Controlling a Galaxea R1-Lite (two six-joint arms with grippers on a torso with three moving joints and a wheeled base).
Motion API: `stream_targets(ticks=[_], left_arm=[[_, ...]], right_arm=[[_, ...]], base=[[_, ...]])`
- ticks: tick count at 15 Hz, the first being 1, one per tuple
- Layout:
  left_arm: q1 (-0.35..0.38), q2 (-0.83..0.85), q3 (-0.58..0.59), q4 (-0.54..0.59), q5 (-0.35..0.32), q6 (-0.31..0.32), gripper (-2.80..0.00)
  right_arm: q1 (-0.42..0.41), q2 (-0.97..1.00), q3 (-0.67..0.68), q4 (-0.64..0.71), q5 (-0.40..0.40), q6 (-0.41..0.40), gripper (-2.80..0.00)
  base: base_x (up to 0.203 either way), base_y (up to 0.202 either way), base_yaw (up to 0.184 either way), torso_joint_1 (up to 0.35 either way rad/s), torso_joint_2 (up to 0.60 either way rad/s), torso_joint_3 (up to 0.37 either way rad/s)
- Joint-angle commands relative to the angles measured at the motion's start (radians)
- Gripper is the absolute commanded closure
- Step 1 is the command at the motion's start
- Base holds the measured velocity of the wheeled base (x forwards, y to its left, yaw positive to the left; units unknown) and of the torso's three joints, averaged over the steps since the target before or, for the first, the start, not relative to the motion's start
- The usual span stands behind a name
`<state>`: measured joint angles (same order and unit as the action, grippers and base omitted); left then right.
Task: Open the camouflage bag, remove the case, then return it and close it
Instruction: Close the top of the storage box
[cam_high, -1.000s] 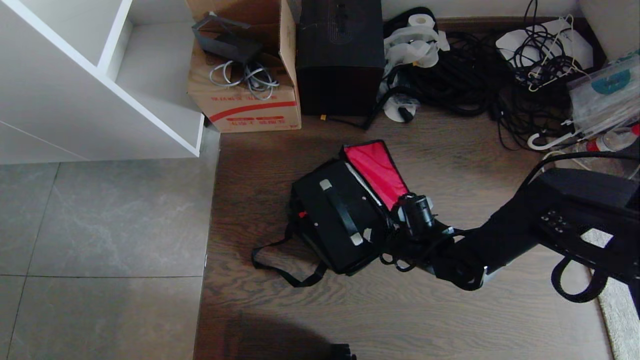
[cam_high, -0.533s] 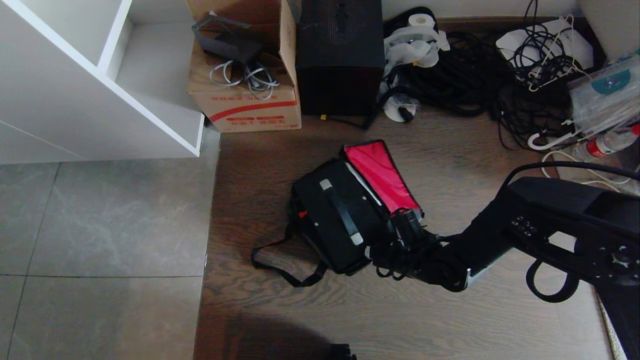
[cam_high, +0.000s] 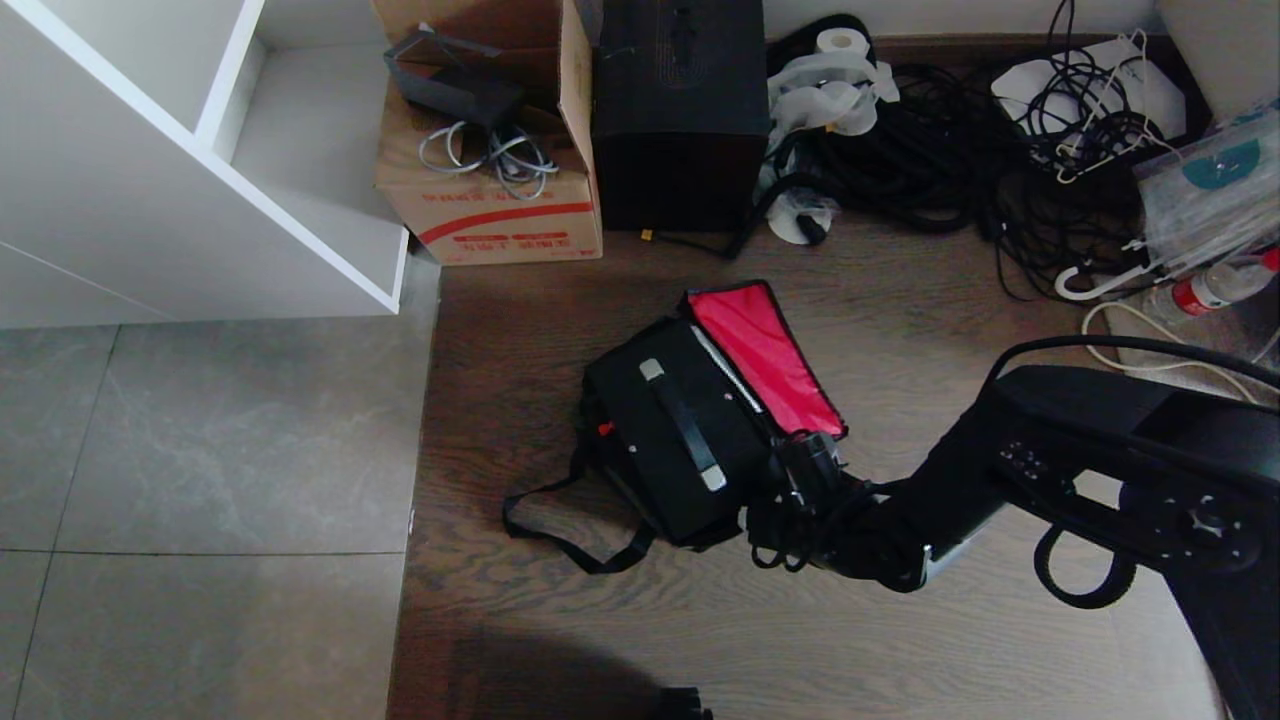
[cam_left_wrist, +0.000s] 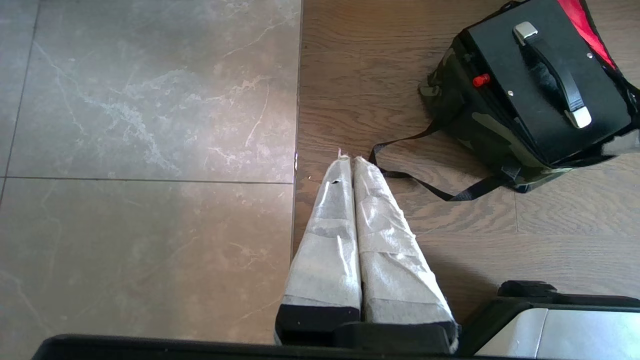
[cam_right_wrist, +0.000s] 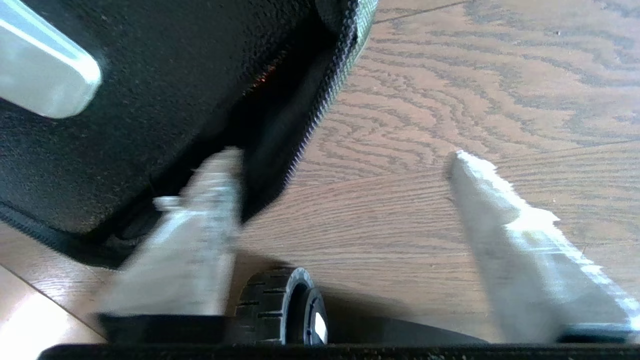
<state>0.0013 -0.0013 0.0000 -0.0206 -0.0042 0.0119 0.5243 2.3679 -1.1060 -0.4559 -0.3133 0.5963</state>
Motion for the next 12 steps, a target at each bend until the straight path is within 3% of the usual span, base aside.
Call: stream_targets(ticks=[1,8,12], left_arm=[[0.000,0.000,0.010,-0.001,0.001,-0.001,0.00],[0.000,0.000,0.009,-0.001,0.001,0.000,0.00],[0.000,0.000,0.009,-0.001,0.000,-0.001,0.00]], right_arm=[[0.000,0.010,-0.008,-0.003,-0.004,-0.003,0.00],[-0.023,-0.014,-0.006,-0.015,-0.003,-0.016,0.00],[-0.100,-0.043,-0.001,-0.006,0.006,-0.147,0.00]], base=[[0.000,0.000,0.000,0.000,0.00,0.000],[0.000,0.000,0.000,0.000,0.00,0.000],[0.000,0.000,0.000,0.000,0.00,0.000]])
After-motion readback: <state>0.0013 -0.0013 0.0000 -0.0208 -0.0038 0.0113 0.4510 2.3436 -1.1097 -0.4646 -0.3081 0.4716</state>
